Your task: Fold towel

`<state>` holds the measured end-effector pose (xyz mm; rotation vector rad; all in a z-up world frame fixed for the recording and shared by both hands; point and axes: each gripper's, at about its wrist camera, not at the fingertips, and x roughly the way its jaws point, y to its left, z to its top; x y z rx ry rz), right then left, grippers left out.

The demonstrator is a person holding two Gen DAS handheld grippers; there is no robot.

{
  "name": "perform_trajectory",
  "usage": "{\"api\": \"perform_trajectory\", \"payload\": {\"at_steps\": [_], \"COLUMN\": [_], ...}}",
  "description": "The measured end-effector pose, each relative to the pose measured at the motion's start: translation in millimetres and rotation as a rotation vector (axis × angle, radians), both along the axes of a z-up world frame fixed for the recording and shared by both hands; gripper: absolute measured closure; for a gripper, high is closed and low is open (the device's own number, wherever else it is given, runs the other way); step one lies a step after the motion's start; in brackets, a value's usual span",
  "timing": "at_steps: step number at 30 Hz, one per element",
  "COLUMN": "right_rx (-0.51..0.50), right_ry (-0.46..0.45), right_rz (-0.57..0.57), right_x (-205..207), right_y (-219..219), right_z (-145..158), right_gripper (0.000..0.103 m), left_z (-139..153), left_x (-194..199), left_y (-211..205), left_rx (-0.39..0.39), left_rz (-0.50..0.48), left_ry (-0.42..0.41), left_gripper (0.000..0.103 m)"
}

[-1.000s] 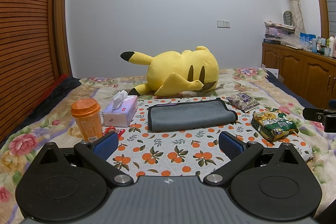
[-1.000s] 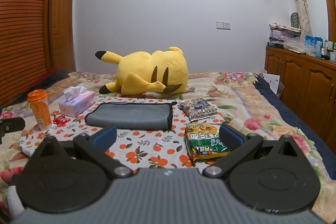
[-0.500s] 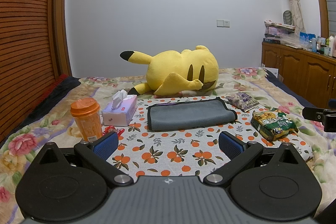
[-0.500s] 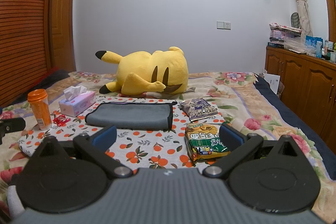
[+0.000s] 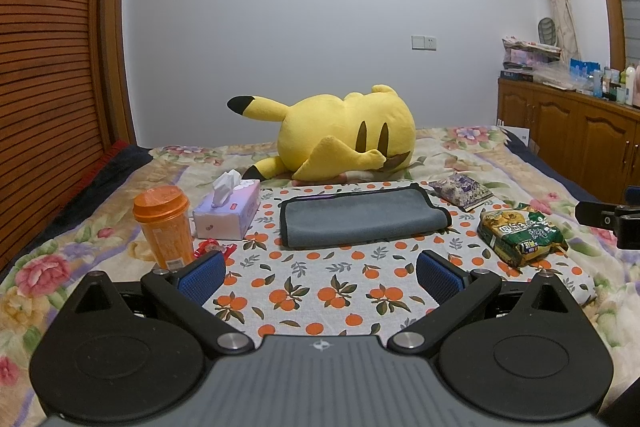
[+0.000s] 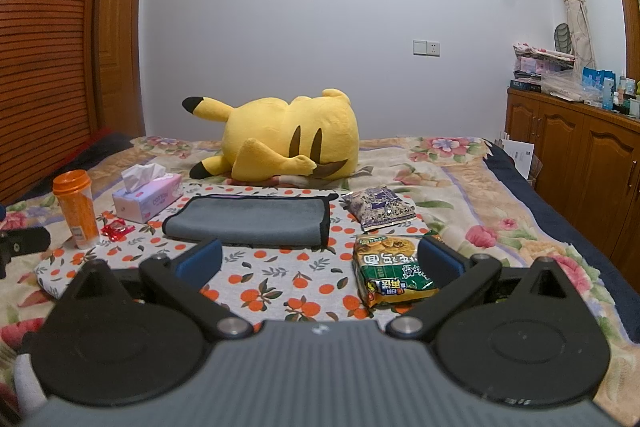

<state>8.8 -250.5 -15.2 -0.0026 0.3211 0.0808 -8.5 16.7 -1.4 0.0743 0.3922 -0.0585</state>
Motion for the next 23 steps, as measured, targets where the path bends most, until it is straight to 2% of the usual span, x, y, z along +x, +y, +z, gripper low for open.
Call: {"api": "perform_trajectory", "payload": {"at_steps": [23], "right_rx": [0.001], "right_ry": [0.000], "right_rz": [-0.001], "right_x": [-0.4], "right_y": [0.5], "right_z": [0.0], "right_gripper": [0.000], "left_z": [-2.3], "left_x": [0.3], "left_y": [0.4], "left_rx": [0.003], "left_rz": [0.000], "left_ry": [0.003], "left_gripper": [0.000]}}
